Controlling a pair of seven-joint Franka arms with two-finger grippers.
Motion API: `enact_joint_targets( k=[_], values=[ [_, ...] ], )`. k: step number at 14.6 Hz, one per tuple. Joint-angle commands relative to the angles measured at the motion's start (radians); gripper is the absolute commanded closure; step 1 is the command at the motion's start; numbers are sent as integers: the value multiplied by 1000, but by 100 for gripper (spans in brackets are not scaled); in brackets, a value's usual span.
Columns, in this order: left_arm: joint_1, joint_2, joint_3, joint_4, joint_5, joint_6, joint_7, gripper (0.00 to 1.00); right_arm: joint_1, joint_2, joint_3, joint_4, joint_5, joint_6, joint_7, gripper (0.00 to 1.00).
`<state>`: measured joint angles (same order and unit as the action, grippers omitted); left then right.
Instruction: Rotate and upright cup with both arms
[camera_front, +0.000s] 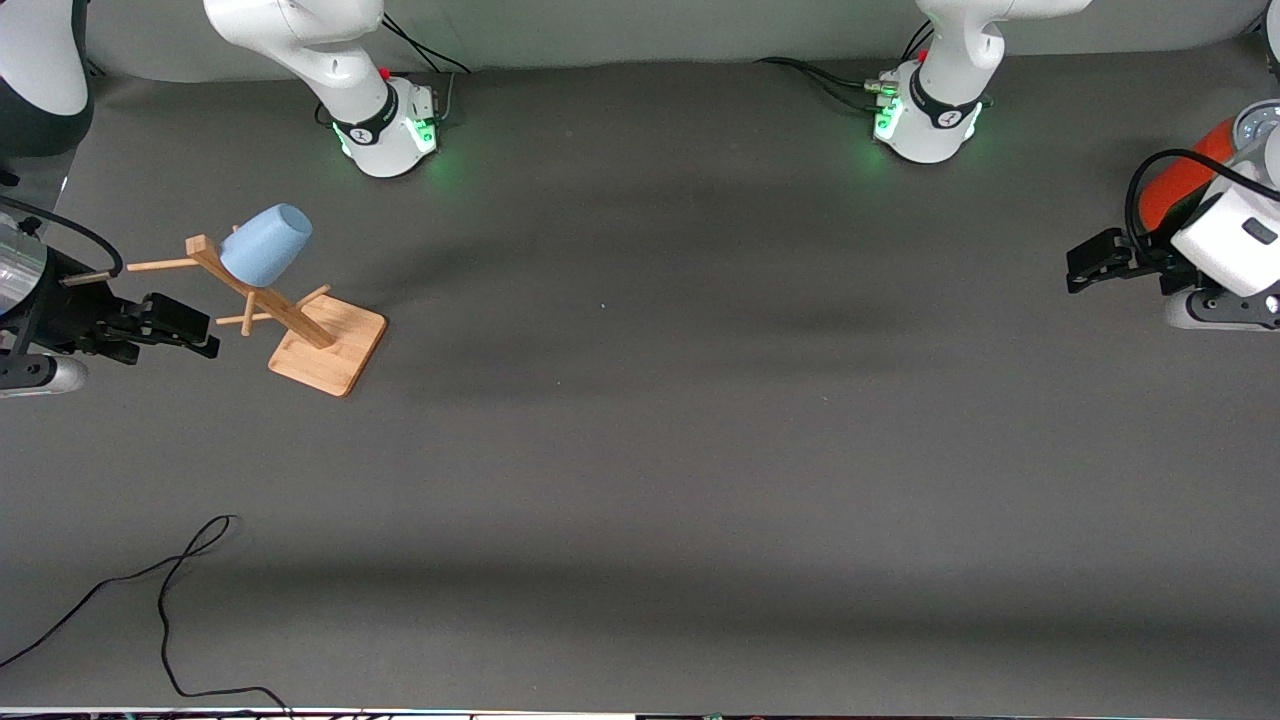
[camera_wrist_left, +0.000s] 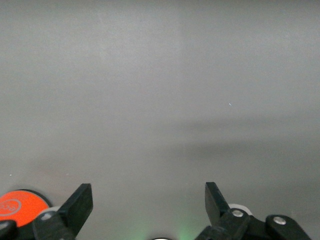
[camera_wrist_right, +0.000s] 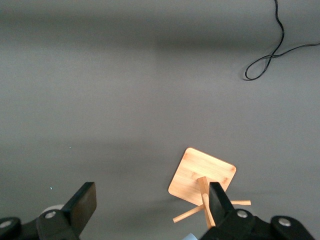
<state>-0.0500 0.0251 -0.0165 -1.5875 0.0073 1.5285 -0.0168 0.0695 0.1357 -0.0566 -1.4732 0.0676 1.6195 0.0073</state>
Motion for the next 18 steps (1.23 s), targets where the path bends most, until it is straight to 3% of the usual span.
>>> enact_joint_targets(
  k=[1,5,8,10,14,16,18],
  values=[
    [-11,6,7,17,11,-1,12,0,-10,-10,18,16,-14,-24,30,0],
    [-11,6,7,18,11,-1,12,0,-10,-28,15,11,-14,-59,34,0],
    [-11,6,7,18,11,-1,12,0,-8,-89,9,-30,-2,-159,277,0],
    [-11,4,7,18,11,-1,12,0,-10,-175,-2,-144,17,-162,478,0],
    [-13,4,7,18,11,-1,12,0,-8,-338,-107,-381,124,-153,773,0],
    [-11,4,7,18,11,-1,12,0,-8,-378,-161,-470,191,-158,861,0],
    [-13,4,7,18,11,-1,12,0,-8,-409,-202,-545,196,-147,892,0]
  ],
)
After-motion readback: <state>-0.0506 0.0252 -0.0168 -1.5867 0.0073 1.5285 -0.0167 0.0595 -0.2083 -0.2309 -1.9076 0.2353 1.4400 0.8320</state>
